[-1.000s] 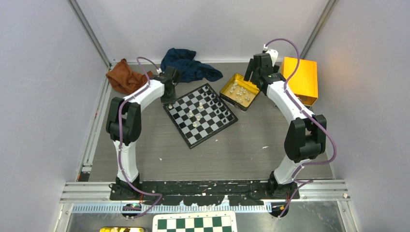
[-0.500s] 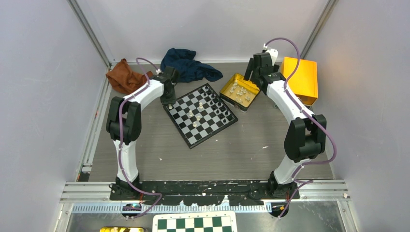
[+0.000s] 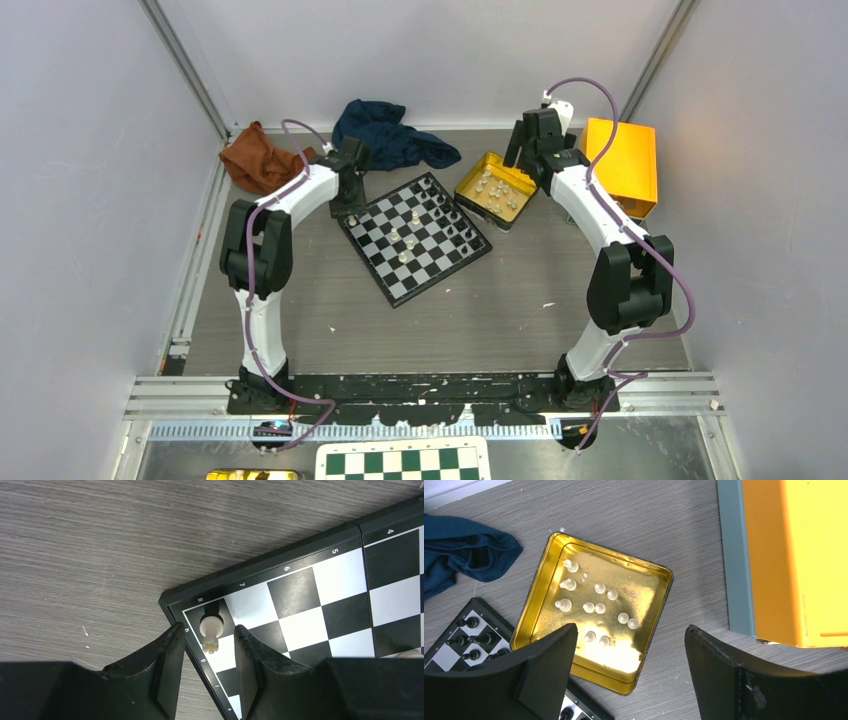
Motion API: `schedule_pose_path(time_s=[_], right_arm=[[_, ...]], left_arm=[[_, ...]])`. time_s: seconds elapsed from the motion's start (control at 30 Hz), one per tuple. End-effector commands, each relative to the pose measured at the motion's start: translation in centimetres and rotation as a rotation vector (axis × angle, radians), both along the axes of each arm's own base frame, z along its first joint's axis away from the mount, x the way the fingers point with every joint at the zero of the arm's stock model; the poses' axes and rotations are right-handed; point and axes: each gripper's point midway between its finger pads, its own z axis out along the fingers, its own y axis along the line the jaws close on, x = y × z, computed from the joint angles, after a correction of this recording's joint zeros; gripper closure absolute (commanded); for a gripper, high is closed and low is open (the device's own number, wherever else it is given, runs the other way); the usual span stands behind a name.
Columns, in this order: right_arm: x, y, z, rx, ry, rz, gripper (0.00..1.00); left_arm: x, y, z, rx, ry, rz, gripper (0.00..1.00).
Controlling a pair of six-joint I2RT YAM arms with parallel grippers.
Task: Set up the chess pieces on the board
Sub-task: Place the chess piece on the chessboard, then pick up the chess piece from the chessboard.
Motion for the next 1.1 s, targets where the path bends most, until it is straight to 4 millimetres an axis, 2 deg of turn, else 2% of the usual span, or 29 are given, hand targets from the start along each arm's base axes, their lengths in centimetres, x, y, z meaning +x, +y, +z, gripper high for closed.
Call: schedule_pose_path(time_s=[0.0,0.07,0.2,0.27,0.37,0.47,0.63,0.73,1.07], right_arm=[[1.1,0.2,3.2,-0.004,-0.083,0.004,0.16],[1.1,0.1,3.3,-0.007,-0.085,0.002,0.16],[1.2,0.1,3.3,-0.005,-0.086,-0.002,0.16],[1.3,0.2,3.2,-0.002,-0.088,-0.004,0.16],[1.3,0.1,3.1,-0.002,-0.088,-0.01,0.16],[1.2,0.0,3.1,0.001,-0.091,-0.016,0.16],[0.9,-0.1,3.1,0.003,-0.094,-0.025,0.16],[0.7,-0.3,3.0,0.002,-0.092,-0.032,0.16],[0.2,-0.6,3.0,-0.004,-0.094,-0.041,0.16]], left_arm=[[1.5,0.2,4.1,-0.02,-0.104,0.02,0.57],[1.2,0.1,5.6,-0.037,-0.137,0.016,0.56],[0.1,-0.5,8.3,-0.054,-0.204,-0.02,0.44],[-0.6,-1.4,9.6,-0.053,-0.234,-0.062,0.4],[-1.7,-3.7,11.4,-0.059,-0.276,-0.159,0.36],[-3.0,-6.6,12.2,-0.043,-0.292,-0.282,0.34],[-4.8,-10.9,11.6,-0.015,-0.276,-0.489,0.34],[-5.5,-12.6,10.5,-0.034,-0.245,-0.571,0.37],[-6.8,-15.8,8.3,-0.104,-0.159,-0.704,0.47]])
